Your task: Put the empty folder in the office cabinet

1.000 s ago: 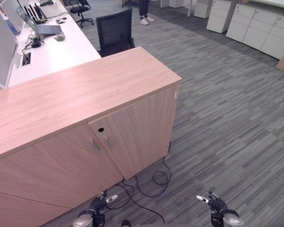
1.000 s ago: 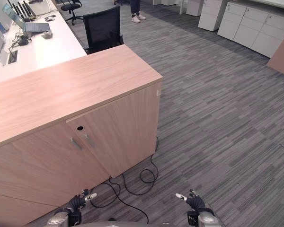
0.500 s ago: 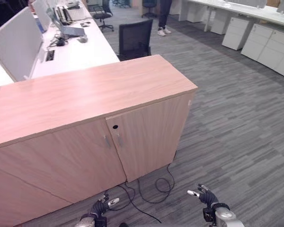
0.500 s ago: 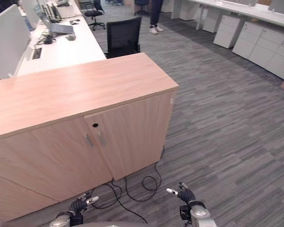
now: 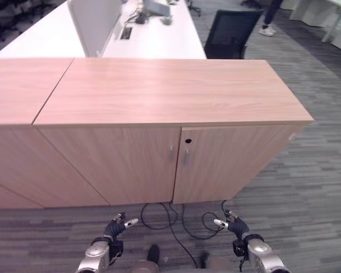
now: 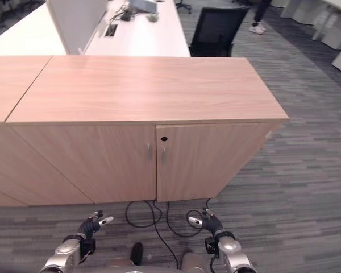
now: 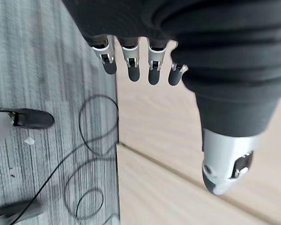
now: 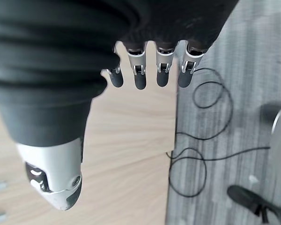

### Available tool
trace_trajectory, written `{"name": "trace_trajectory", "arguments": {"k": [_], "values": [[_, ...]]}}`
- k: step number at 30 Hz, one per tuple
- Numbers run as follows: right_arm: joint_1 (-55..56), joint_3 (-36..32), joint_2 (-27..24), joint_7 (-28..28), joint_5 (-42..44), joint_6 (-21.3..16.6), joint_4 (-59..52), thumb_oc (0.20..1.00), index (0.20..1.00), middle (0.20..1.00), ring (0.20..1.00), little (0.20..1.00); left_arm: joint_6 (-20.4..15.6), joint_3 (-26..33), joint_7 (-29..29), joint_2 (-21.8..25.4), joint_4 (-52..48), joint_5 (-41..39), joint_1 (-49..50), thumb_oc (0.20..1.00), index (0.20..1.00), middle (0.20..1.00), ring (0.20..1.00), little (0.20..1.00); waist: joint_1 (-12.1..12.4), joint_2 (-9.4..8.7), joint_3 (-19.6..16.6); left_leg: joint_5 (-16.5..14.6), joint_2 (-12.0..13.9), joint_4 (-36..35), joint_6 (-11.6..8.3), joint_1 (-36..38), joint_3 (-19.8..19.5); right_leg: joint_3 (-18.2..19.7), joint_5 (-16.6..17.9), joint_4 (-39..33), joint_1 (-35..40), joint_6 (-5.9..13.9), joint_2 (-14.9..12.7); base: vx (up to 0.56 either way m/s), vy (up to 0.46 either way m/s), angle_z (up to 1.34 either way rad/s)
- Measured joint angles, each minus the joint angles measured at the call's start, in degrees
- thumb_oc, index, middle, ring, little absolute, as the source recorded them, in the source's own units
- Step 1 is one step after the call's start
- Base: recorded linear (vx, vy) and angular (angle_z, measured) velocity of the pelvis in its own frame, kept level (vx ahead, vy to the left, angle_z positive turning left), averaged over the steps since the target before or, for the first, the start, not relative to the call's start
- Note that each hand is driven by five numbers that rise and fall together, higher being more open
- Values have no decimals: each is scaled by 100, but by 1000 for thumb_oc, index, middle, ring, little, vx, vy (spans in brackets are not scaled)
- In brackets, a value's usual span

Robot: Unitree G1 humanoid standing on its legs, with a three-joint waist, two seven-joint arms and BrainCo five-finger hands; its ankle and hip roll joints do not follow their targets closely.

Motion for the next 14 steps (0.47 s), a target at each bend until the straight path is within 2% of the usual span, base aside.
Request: {"name": "trace_trajectory", "arguments": {"k": [2, 3, 6, 8, 14], "values": [[-53, -75, -13, 21, 0, 1, 19, 1000, 1000, 1000, 1000, 1000, -18, -27, -4, -63, 25, 0, 261, 1000, 1000, 1000, 1000, 1000, 150, 122, -68, -83, 128, -22, -60, 29, -16, -152, -6, -218, 189, -67, 86, 141, -104, 43], [-78, -173, -24, 24, 0, 2, 7, 1000, 1000, 1000, 1000, 1000, -2, -16, 11, -98, 27, -2, 435, 1000, 1000, 1000, 1000, 1000, 164, 239, -112, -109, 216, 17, -111, 35, -108, -389, 137, -621, 471, -77, 150, 97, -67, 33], [-75, -190, -110, 21, -1, 8, 15, 1000, 1000, 1000, 1000, 1000, -3, -20, 5, -146, 27, 1, 654, 1000, 1000, 1000, 1000, 1000, 202, 353, -207, -171, 305, 17, -186, 213, -164, -552, 362, -1316, 993, -116, 274, 70, -69, 21], [-72, -192, -169, 16, -2, 10, 15, 1000, 1000, 1000, 1000, 1000, -4, -9, 8, -189, 27, 1, 674, 1000, 1000, 1000, 1000, 1000, 190, 375, -276, -210, 320, 16, -280, 283, -172, -603, 474, -1609, 1227, -129, 304, 62, -46, 3], [-73, -184, -213, 13, -2, 14, 27, 1000, 1000, 1000, 1000, 1000, -11, 28, -24, -337, 11, 2, 582, 1000, 1000, 1000, 1000, 1000, 133, 364, -309, -256, 304, 18, -347, 440, -145, -659, 438, -1609, 1419, -139, 290, 28, -36, 3]]}}
